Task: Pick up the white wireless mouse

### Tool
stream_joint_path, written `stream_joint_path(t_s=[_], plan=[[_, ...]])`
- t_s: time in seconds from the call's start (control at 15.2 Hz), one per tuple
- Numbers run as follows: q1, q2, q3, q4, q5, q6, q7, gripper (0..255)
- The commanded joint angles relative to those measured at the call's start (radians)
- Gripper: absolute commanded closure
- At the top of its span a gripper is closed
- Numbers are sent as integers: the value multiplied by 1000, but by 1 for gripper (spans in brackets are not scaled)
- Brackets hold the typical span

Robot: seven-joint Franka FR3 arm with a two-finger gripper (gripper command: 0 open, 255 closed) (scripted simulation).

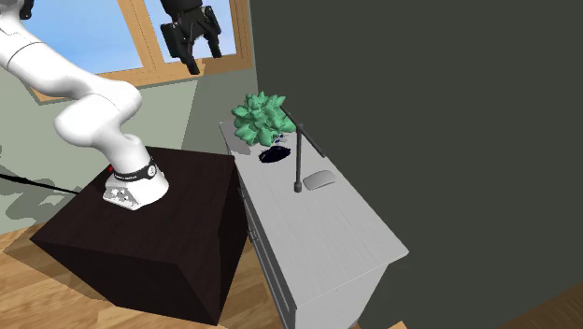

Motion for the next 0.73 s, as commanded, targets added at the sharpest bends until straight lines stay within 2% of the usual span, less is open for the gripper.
stream_joint_path(t_s=[0.0, 0.66], plan=[[0, 0, 0, 0, 0, 0, 0, 0], [37, 149, 13, -203, 36, 362, -44, 0]])
